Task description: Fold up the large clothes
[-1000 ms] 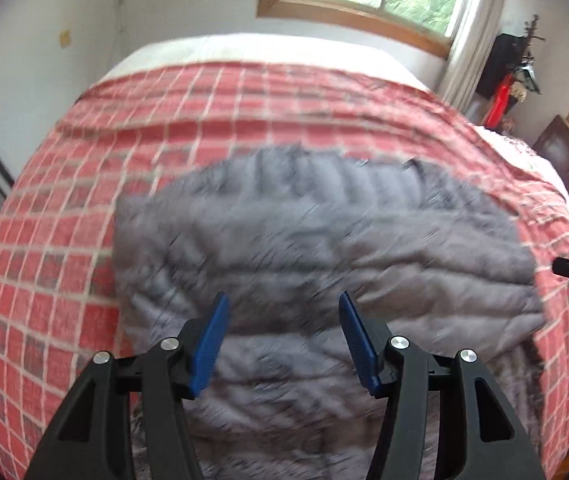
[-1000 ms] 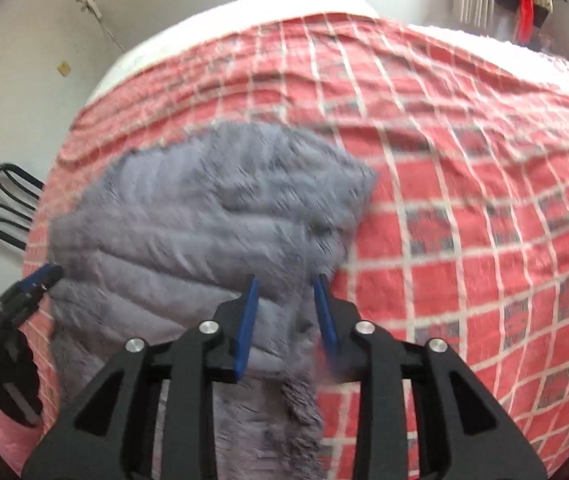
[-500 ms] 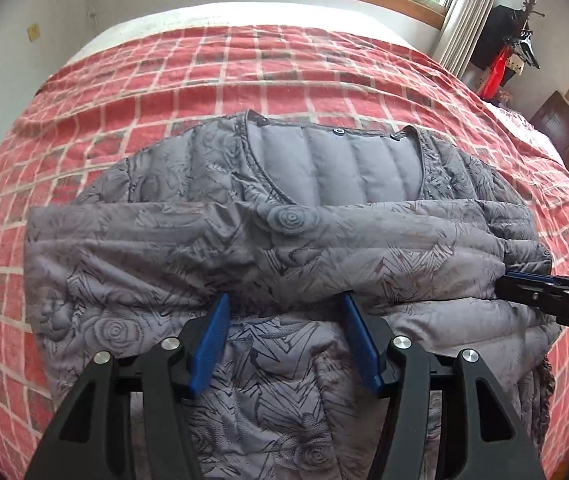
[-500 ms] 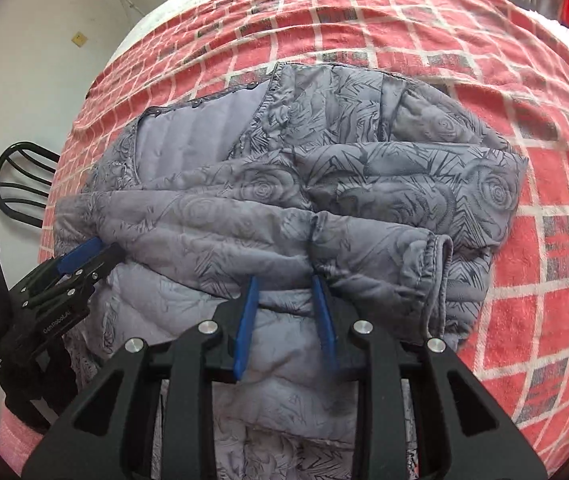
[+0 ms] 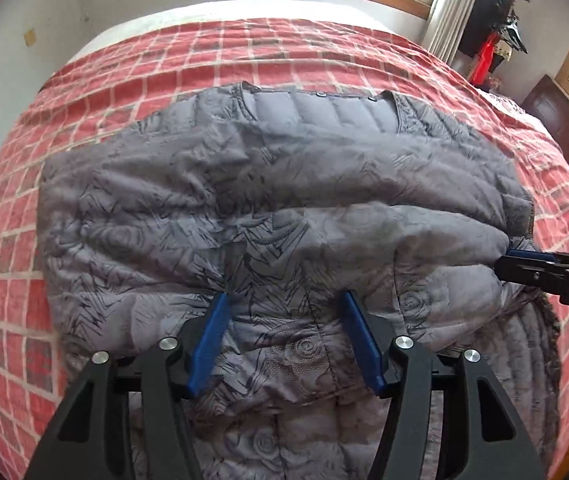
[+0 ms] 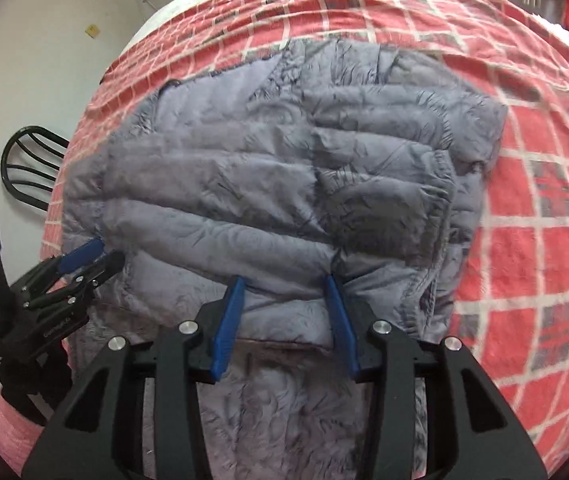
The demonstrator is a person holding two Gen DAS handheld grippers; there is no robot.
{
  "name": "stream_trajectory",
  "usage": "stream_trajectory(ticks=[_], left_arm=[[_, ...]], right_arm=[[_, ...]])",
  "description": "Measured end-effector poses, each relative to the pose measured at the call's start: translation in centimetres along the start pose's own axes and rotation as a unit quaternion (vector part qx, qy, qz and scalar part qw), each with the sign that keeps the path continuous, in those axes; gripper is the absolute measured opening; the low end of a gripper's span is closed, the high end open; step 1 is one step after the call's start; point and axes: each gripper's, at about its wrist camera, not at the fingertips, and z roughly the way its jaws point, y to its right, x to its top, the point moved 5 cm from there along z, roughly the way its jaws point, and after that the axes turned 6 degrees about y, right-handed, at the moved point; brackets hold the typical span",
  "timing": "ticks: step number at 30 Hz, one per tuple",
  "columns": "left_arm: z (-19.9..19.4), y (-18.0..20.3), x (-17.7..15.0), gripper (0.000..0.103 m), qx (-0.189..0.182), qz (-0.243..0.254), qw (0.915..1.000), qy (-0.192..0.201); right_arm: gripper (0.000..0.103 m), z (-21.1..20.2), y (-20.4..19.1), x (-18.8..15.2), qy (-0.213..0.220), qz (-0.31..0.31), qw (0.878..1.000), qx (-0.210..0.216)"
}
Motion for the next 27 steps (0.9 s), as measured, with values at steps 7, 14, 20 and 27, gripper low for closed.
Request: stream_trajectory(ticks=[7,14,20,27], left_arm=[[-1.5,-0.4,-0.1,0.058,0.008,-0.016,0.9998,-0.012],[-12.6,-6.3,-3.9,0.073,0.010,-0.051,0.9980,0.037],[-17.4,-12.8,-13.0,0.075,0.039,-0.117,0.9924,-0.001],[-18.5,-14.7,-22.6,0.075,0.013,-0.177,0.9835,-0.037]], right_arm=[[0.044,-2.3,-0.1,-0.5,0.013,0.017,1.000,0.013],[0.069,-12.5,0.9,-6.5,0.075,-0.006,0.997,0.031],[0.074,-16.0,3.9,-15.4,0.063,0.026,0.997,0.020],[0.074,-16.1,5.2,-23.5,0.020,0.039,0.999,0.022]])
